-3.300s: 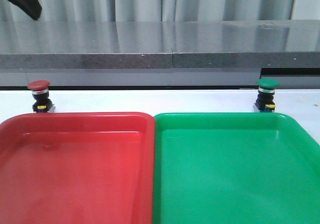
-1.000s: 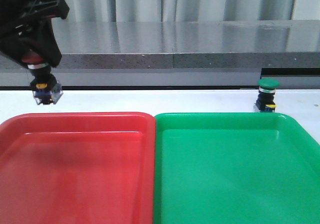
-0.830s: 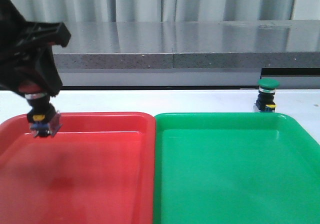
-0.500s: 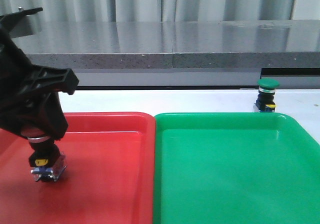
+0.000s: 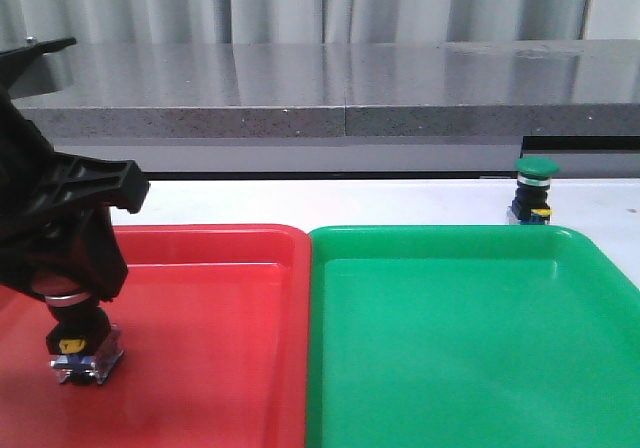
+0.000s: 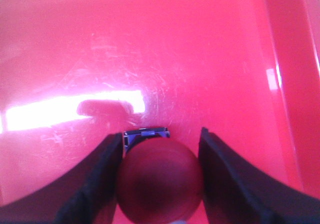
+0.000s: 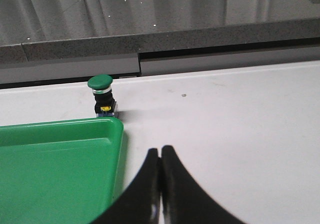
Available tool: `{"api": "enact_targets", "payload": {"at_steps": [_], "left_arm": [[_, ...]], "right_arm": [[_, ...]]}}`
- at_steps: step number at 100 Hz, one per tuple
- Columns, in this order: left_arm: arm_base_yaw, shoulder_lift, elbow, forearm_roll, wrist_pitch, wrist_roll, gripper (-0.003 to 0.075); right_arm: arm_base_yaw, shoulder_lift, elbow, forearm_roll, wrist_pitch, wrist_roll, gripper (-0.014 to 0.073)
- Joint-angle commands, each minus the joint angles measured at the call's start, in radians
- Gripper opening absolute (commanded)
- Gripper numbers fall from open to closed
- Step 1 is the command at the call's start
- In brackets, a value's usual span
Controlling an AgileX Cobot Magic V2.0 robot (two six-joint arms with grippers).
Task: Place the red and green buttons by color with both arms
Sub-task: 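Move the red button over the red tray and lower it, then open the left gripper and raise it away from the button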
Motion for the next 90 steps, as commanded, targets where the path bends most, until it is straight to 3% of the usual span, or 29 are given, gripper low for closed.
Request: {"api": "enact_targets", "payload": {"at_steps": [1,15,55,72,90], "left_arm": [[-0.009,-0.035,-0.020,-0.002,-0.042,-0.012,0.0403],[-0.009,-0.035,-0.020,-0.004,-0.044,-0.012,0.0527],[0.011,-0.183,-0.020,0.013,-0.067,-0.012,0.0507],[0.053,-0.328,-0.020,0.048,-0.067,-0.012,0.0336],[0.117,-0.502,-0.020,0.107,-0.041,-0.012,0.0003]], "right_arm": [[0.001,-0.004,-0.019,0.000,-0.076,-0.004,-0.0063],[0.001,-0.004,-0.019,0.000,-0.076,-0.004,-0.0063],[0.001,-0.004,-0.019,0.000,-0.076,-0.004,-0.0063],[0.001,-0.004,-0.019,0.000,-0.076,-0.004,-0.0063],[0.001,-0.004,-0.019,0.000,-0.076,-0.004,-0.0063]]}}
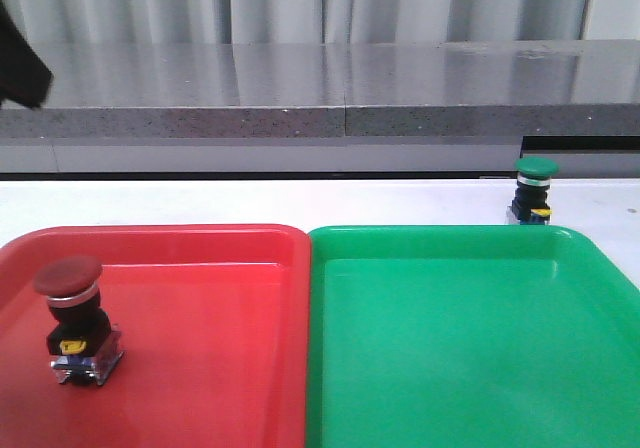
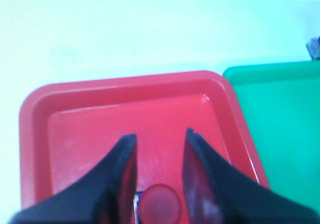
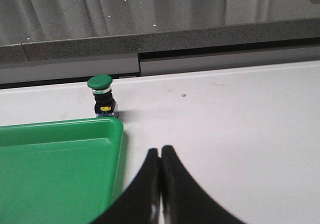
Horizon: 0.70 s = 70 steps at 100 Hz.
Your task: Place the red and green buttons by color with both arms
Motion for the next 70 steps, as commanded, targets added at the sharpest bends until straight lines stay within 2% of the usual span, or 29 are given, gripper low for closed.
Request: {"api": "enact_targets", "payload": {"at_steps": [1,27,38,53,70], "left_arm": [[0.035,-0.100,-0.023,0.036,-0.025,-0.006,-0.0020],[0.151,-0.286,-0.002,0.085,0.029,0.020,-0.0020],[0.155,-0.365,0.041,0.091,0.018,0.035,-0.0020],[0.155,-0.473,0.121,0.112,-0.069,0.035,-0.0020],[0.155,-0.595,0.204,0.143,-0.069,0.029,-0.0020]], "right_arm": [[0.001,-0.004,-0.019,0.000,-0.076,-0.004,-0.0063],[0.001,-0.004,-0.019,0.000,-0.076,-0.004,-0.0063],[0.001,-0.004,-0.019,0.000,-0.076,-0.004,-0.0063],[0.001,-0.004,-0.019,0.000,-0.076,-0.004,-0.0063],[0.001,-0.004,-0.019,0.000,-0.076,-0.004,-0.0063]]}}
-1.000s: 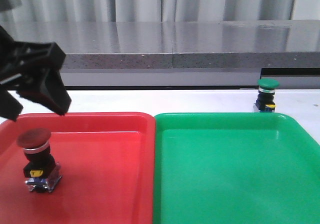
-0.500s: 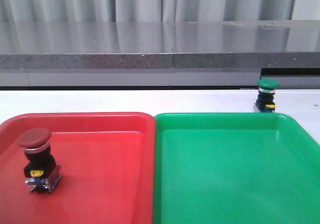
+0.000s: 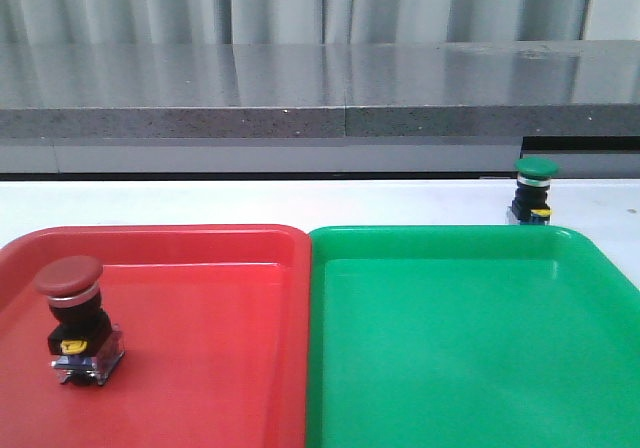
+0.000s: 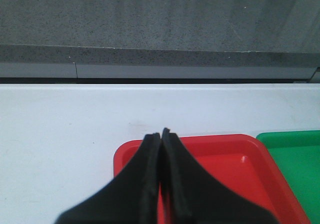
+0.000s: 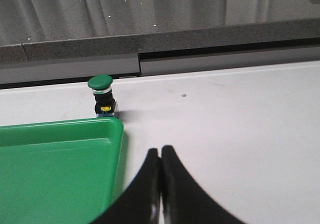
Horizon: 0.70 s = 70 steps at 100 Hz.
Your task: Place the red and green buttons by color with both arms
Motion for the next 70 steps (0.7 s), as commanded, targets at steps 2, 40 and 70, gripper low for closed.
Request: {"api": "enact_targets", "payload": {"at_steps": [2,40,70], "left_arm": [[0.000,-0.055,0.011,0.029,-0.088,-0.004,-0.0020],[0.000,-0.259,0.206,0.041,-0.105,-0.004,-0.0020],[0.111,-0.380,0.354,0.000,-0.261,0.093,-0.0020]], "right_arm": [[0.001,-0.004,-0.019,0.000,-0.076,-0.004,-0.0063],[0.001,-0.004,-0.019,0.000,-0.076,-0.004,-0.0063],[0.001,-0.004,-0.019,0.000,-0.076,-0.004,-0.0063]]}}
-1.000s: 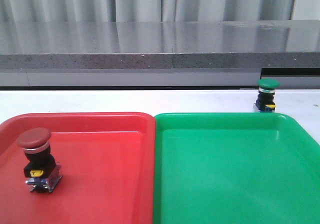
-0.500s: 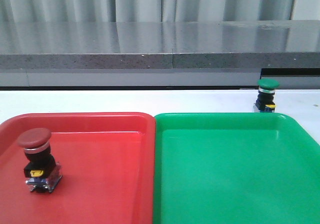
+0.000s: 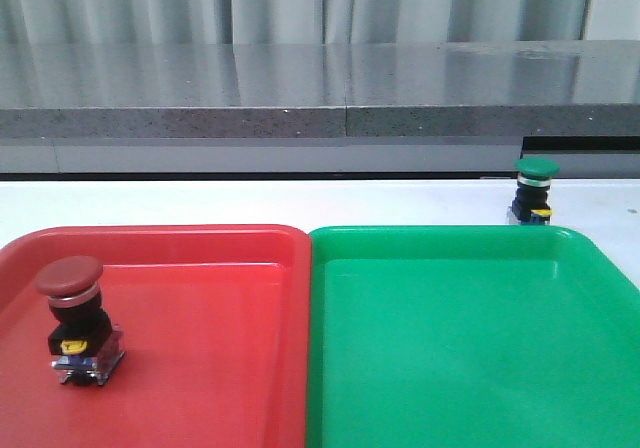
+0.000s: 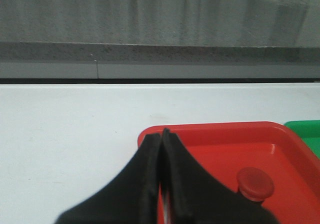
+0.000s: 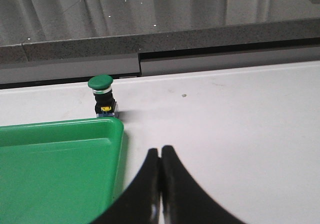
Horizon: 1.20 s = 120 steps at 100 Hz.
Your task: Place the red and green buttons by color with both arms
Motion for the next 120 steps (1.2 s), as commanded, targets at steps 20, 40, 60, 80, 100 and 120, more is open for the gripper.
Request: {"api": "enact_targets", "payload": {"at_steps": [20,40,60,80,100,120], "left_arm": [[0.117,-0.090,0.068,-0.074,-0.181,0.137,-0.0020],[0.134,-0.169,0.161,-0.089,-0.242,0.137,-0.0020],[0.134,-0.179,0.187,-0.102,-0.253,0.135,-0.0020],[0.134,-0.179,0.187,-0.105,-0.266,0.135,-0.0020],[0.134,-0.179,0.187,-0.105,-0.266,0.135,-0.0020],[0.134,-0.179,0.187,-0.105,-0.266,0.135,-0.0020]], "right_arm": [[0.001,-0.004,-0.019,0.000,-0.076,-0.004,-0.0063],[0.001,-0.004,-0.019,0.000,-0.076,-0.004,-0.0063],[0.001,-0.003,-0.019,0.000,-0.075,-0.004,-0.0063],[0.001,-0.003,-0.019,0.000,-0.076,-0.004,-0.0063],[0.001,-0.003,-0.019,0.000,-0.076,-0.004,-0.0063],[0.001,-0.003,-0.019,0.000,-0.076,-0.004,-0.0063]]}}
